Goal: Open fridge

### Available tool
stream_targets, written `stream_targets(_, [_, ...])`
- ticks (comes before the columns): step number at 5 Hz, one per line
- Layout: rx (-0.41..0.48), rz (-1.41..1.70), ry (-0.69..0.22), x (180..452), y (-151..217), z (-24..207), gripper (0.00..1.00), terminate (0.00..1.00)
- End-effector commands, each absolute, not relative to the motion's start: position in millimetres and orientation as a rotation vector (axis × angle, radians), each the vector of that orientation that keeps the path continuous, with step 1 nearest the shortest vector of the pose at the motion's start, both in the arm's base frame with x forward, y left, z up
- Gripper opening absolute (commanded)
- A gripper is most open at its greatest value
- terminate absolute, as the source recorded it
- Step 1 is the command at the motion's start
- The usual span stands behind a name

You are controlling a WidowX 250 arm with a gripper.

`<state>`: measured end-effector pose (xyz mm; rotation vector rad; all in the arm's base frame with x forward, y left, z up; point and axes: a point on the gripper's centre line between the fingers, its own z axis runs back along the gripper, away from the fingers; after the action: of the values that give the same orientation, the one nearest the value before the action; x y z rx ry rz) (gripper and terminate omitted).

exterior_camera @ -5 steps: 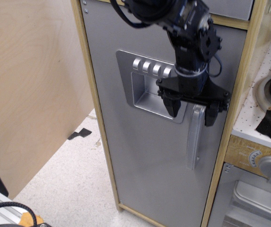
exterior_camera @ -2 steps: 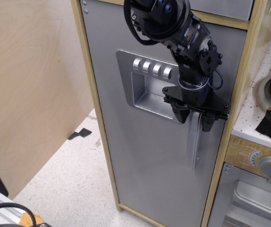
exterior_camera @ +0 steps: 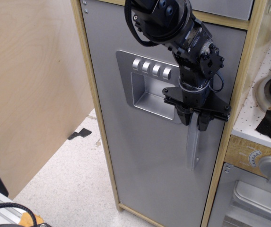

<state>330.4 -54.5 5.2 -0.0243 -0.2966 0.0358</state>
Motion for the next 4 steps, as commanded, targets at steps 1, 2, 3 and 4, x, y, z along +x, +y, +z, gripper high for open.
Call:
stream_targets(1, [-0.057,0.153,-0.253,296,-65,29,0.0,0.0])
stream_targets(2, [-0.051,0.211,-0.207,267,-65,37,0.0,0.0])
stream_targets(3, [-0.067,0.261,-0.14,238,-65,50,1.0,0.0])
stream_targets(4, [-0.098,0.282,-0.075,229,-83,50,1.0,0.0])
